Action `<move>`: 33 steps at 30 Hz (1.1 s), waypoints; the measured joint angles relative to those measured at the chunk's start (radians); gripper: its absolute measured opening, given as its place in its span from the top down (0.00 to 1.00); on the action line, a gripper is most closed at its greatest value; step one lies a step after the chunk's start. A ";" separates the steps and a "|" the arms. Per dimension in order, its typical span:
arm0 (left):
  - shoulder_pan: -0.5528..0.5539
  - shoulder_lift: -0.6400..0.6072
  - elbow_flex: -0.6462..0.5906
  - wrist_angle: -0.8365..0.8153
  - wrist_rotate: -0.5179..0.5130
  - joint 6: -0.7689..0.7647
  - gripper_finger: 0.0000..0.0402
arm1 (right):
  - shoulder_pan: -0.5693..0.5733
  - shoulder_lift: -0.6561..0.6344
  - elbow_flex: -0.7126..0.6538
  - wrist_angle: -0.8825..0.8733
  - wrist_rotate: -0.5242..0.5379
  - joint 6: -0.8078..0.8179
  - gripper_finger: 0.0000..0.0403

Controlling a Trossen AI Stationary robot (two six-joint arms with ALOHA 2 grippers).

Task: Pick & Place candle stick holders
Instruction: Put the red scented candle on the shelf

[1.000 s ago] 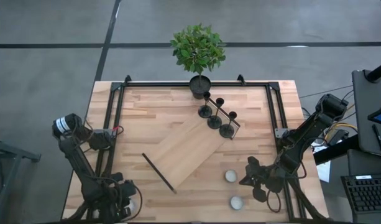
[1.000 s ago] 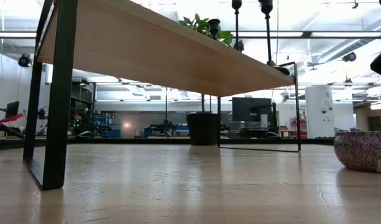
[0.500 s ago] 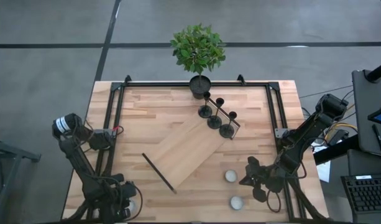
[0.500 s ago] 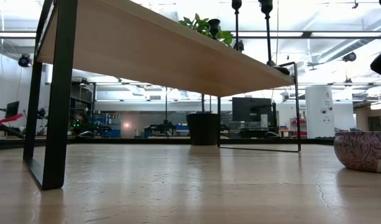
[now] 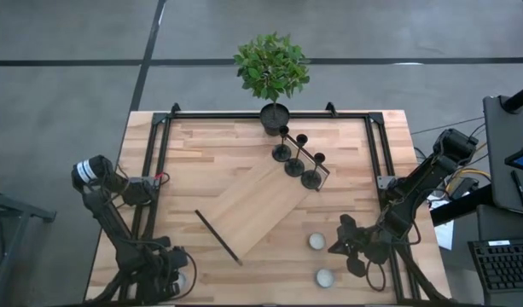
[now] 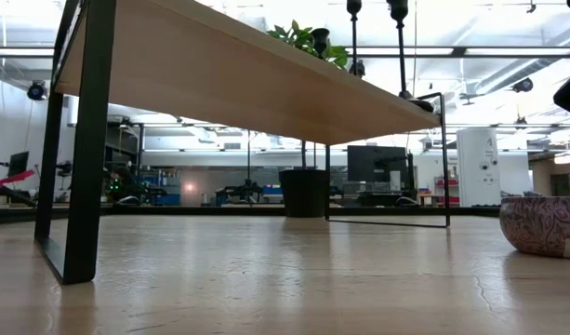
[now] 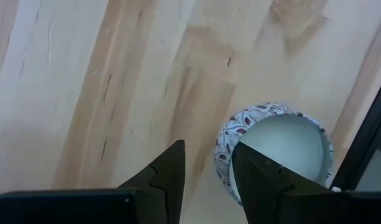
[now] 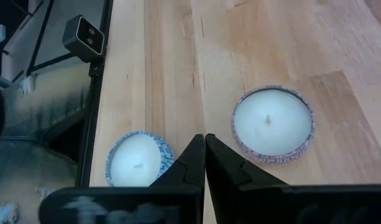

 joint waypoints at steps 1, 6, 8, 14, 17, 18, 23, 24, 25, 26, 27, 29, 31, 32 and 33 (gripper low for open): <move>0.001 0.000 0.000 0.000 -0.003 0.000 0.69 | 0.000 0.000 0.000 0.000 0.000 0.000 0.98; 0.001 0.000 0.002 0.009 -0.006 0.000 0.72 | 0.000 0.000 0.000 0.000 0.004 0.000 0.98; 0.000 0.000 0.000 0.011 -0.007 -0.001 0.76 | 0.000 0.000 0.000 0.000 0.016 0.000 0.98; 0.000 0.000 -0.002 0.012 -0.009 0.001 0.97 | 0.000 0.000 0.000 -0.001 0.023 0.000 0.98; 0.001 0.000 -0.002 0.017 -0.010 0.001 0.98 | 0.000 0.000 0.000 -0.001 0.023 0.000 0.98; 0.001 0.000 -0.002 0.015 -0.009 0.001 0.98 | 0.000 0.000 0.000 -0.001 0.023 0.000 0.98; 0.005 -0.004 0.028 0.006 -0.009 0.028 0.99 | 0.000 0.000 0.000 -0.001 0.022 0.000 0.98; 0.007 -0.005 0.039 -0.008 -0.009 0.031 1.00 | 0.000 0.000 0.000 -0.001 0.022 0.000 0.98; 0.011 -0.005 0.050 -0.023 -0.009 0.036 1.00 | 0.000 0.000 0.000 -0.001 0.022 0.000 0.98; 0.015 -0.005 0.061 -0.039 -0.010 0.044 1.00 | 0.000 0.000 0.000 -0.001 0.023 0.000 0.98; 0.019 -0.005 0.075 -0.054 -0.010 0.056 1.00 | 0.000 0.000 0.000 -0.001 0.023 0.000 0.98; 0.027 -0.005 0.108 -0.101 -0.011 0.070 1.00 | 0.000 0.000 0.000 -0.001 0.026 0.000 0.98; 0.035 -0.005 0.150 -0.174 -0.011 0.085 1.00 | 0.000 0.000 0.000 -0.001 0.026 0.000 0.98; 0.040 -0.005 0.176 -0.214 -0.011 0.092 1.00 | 0.000 0.000 0.000 -0.001 0.026 0.000 0.98; 0.046 -0.006 0.202 -0.256 -0.016 0.102 1.00 | 0.000 0.000 0.000 -0.001 0.027 0.000 0.98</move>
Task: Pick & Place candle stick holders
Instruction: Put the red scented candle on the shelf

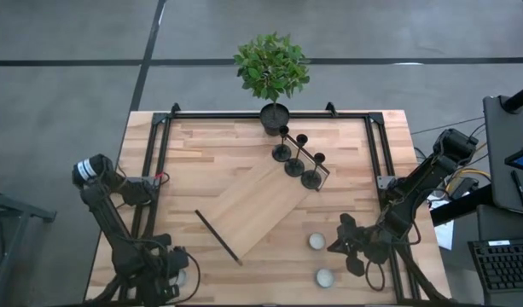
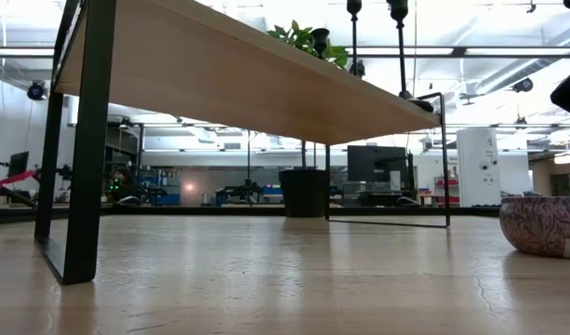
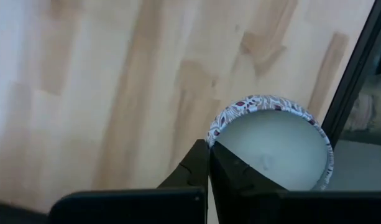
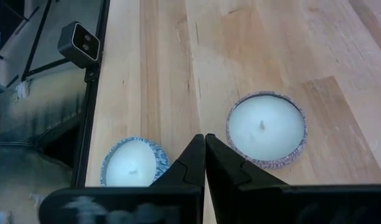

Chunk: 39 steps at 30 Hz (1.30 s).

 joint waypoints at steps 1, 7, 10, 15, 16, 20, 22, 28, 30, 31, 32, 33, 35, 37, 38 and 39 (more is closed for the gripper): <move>0.006 -0.001 0.029 -0.042 -0.010 0.009 1.00 | 0.000 0.000 0.000 0.000 0.000 0.000 0.98; 0.056 -0.013 0.234 -0.296 -0.124 0.098 1.00 | 0.000 0.000 0.000 0.000 0.002 0.000 0.98; 0.095 -0.013 0.340 -0.396 -0.217 0.175 1.00 | 0.000 0.000 0.000 0.000 0.005 -0.001 0.98; 0.193 -0.013 0.477 -0.471 -0.310 0.346 1.00 | 0.000 0.000 0.000 0.000 0.022 -0.008 0.98; 0.216 -0.013 0.497 -0.471 -0.322 0.393 1.00 | 0.000 0.000 0.000 0.000 0.022 -0.008 0.98; 0.319 -0.013 0.554 -0.471 -0.368 0.563 1.00 | 0.000 0.000 0.000 0.000 0.022 -0.008 0.98; 0.378 -0.013 0.565 -0.471 -0.375 0.635 1.00 | 0.000 0.000 0.000 0.000 0.022 -0.015 0.98; 0.568 -0.013 0.563 -0.477 -0.326 0.814 1.00 | 0.000 0.000 0.000 0.000 0.022 -0.026 0.98; 0.623 -0.013 0.553 -0.478 -0.298 0.850 1.00 | 0.000 0.000 0.000 0.000 0.022 -0.026 0.98; 0.647 -0.013 0.548 -0.478 -0.287 0.865 1.00 | 0.000 0.000 0.000 0.000 0.022 -0.026 0.98; 0.668 -0.013 0.541 -0.477 -0.271 0.878 1.00 | 0.000 0.000 0.000 0.000 0.022 -0.027 0.98; 0.686 -0.013 0.533 -0.476 -0.257 0.889 1.00 | 0.000 0.000 0.000 0.000 0.022 -0.029 0.98; 0.711 -0.013 0.508 -0.471 -0.234 0.902 1.00 | 0.000 0.000 0.000 0.000 0.022 -0.030 0.98; 0.722 -0.013 0.480 -0.460 -0.212 0.902 1.00 | 0.000 0.000 0.000 0.000 0.022 -0.031 0.98; 0.722 -0.013 0.468 -0.459 -0.202 0.902 1.00 | 0.000 0.000 0.000 0.000 0.022 -0.031 0.98; 0.721 -0.013 0.455 -0.459 -0.190 0.902 1.00 | 0.000 0.000 0.000 0.000 0.022 -0.032 0.98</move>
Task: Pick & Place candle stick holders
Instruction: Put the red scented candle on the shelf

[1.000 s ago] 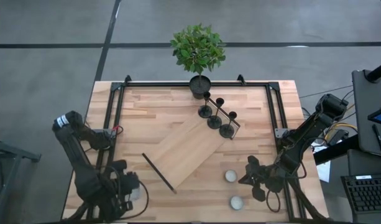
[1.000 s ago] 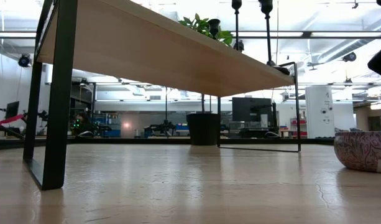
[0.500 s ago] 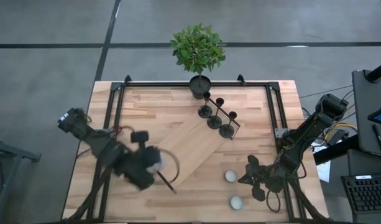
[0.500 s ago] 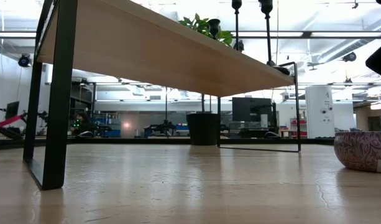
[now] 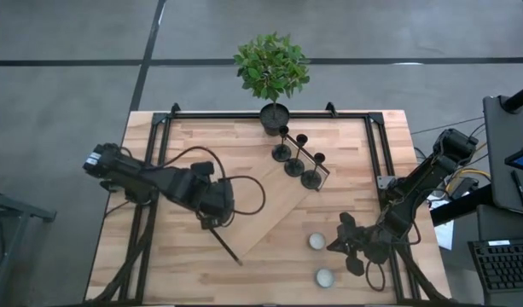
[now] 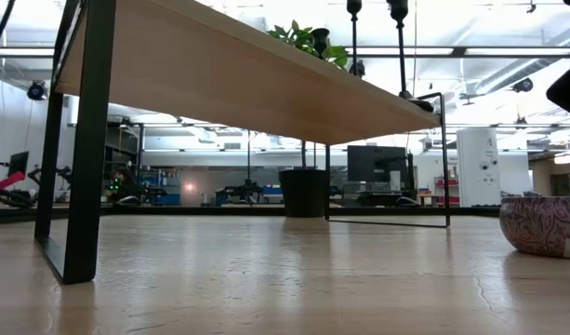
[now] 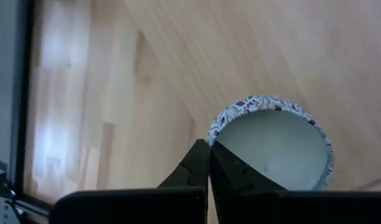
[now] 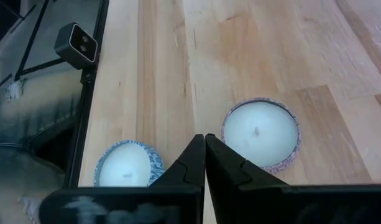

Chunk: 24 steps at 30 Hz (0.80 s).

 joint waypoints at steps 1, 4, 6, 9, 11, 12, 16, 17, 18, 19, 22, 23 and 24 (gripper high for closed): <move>-0.001 0.000 -0.013 0.002 0.007 0.000 1.00 | 0.000 0.000 0.000 0.000 0.000 -0.001 0.98; -0.002 0.000 -0.054 0.028 0.047 -0.007 1.00 | 0.000 0.000 0.000 0.000 0.000 -0.012 0.98; -0.002 0.000 -0.082 0.030 0.073 -0.013 1.00 | 0.000 0.000 0.000 0.000 0.000 -0.017 0.98; -0.001 -0.003 -0.116 0.045 0.075 -0.017 1.00 | 0.000 0.000 0.000 0.000 0.000 -0.017 0.98; -0.001 -0.007 -0.130 0.055 0.076 -0.018 1.00 | 0.000 0.000 0.000 0.000 0.000 -0.017 0.98; -0.001 -0.008 -0.134 0.058 0.078 -0.018 1.00 | 0.000 0.000 0.000 0.000 0.000 -0.017 0.98; -0.001 -0.007 -0.127 0.060 0.083 -0.018 1.00 | 0.000 0.000 0.000 0.000 0.014 -0.017 0.98; -0.001 -0.008 -0.124 0.063 0.086 -0.018 1.00 | 0.000 0.000 0.000 0.000 0.021 -0.017 0.98; -0.001 -0.010 -0.122 0.073 0.089 -0.018 1.00 | 0.000 0.000 0.000 0.000 0.023 -0.017 0.98; -0.001 -0.013 -0.122 0.088 0.095 -0.018 1.00 | 0.000 0.000 0.000 0.000 0.023 -0.017 0.98; -0.002 -0.018 -0.118 0.103 0.109 -0.018 1.00 | 0.000 0.000 0.000 0.000 0.023 -0.017 0.98; -0.003 -0.019 -0.118 0.102 0.109 -0.018 1.00 | 0.000 0.000 0.000 0.000 0.023 -0.017 0.98; -0.003 -0.019 -0.118 0.102 0.109 -0.018 1.00 | 0.000 0.000 0.000 0.000 0.023 -0.017 0.98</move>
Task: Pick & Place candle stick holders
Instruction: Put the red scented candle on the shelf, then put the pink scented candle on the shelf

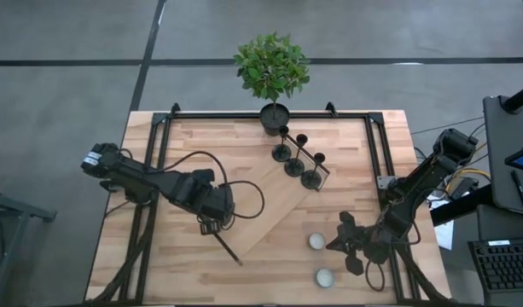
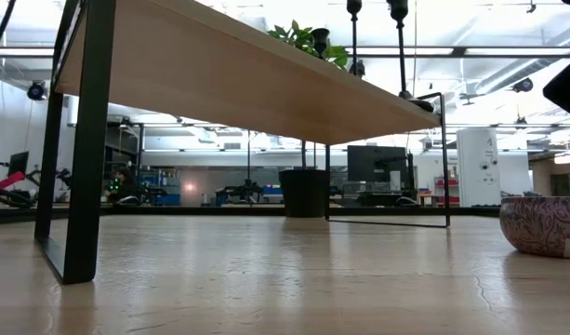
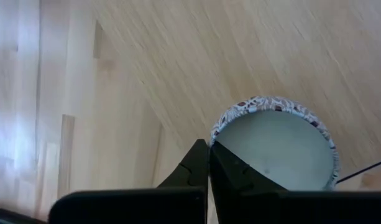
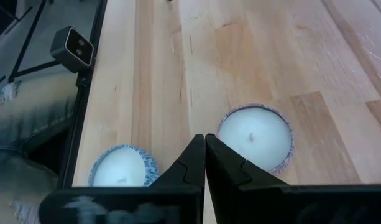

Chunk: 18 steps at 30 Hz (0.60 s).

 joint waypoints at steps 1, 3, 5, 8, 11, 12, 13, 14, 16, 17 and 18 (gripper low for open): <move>0.000 0.000 -0.001 -0.002 0.000 0.000 0.99 | 0.000 0.000 0.000 0.000 0.000 0.000 0.98; 0.000 0.000 -0.001 -0.007 0.000 -0.003 0.98 | 0.000 0.000 0.000 0.000 0.000 0.000 0.98; 0.000 0.000 -0.001 -0.005 -0.001 -0.008 0.97 | 0.000 0.000 0.000 0.000 0.000 0.000 0.98; 0.000 0.000 -0.001 -0.005 -0.001 -0.019 0.95 | 0.000 0.000 0.000 0.000 0.000 0.000 0.98; 0.000 0.000 -0.001 -0.005 -0.012 -0.031 0.93 | 0.000 0.000 0.000 0.000 0.000 0.000 0.98; 0.000 0.000 -0.001 -0.005 -0.013 -0.034 0.92 | 0.000 0.000 0.000 0.000 0.000 0.000 0.98; 0.000 0.000 -0.001 -0.006 -0.013 -0.039 0.90 | 0.000 0.000 0.000 0.000 0.000 0.000 0.98; 0.000 0.000 0.000 -0.007 -0.014 -0.043 0.89 | 0.000 0.000 0.000 0.000 0.000 0.000 0.98; 0.000 0.000 0.004 -0.009 -0.017 -0.046 0.86 | 0.000 0.000 0.000 0.000 0.000 0.000 0.98; 0.000 0.000 0.008 -0.011 -0.017 -0.046 0.85 | 0.000 0.000 0.000 0.001 0.000 0.000 0.98; 0.000 0.000 0.013 -0.013 -0.016 -0.046 0.83 | 0.000 0.000 0.000 0.001 0.000 0.000 0.98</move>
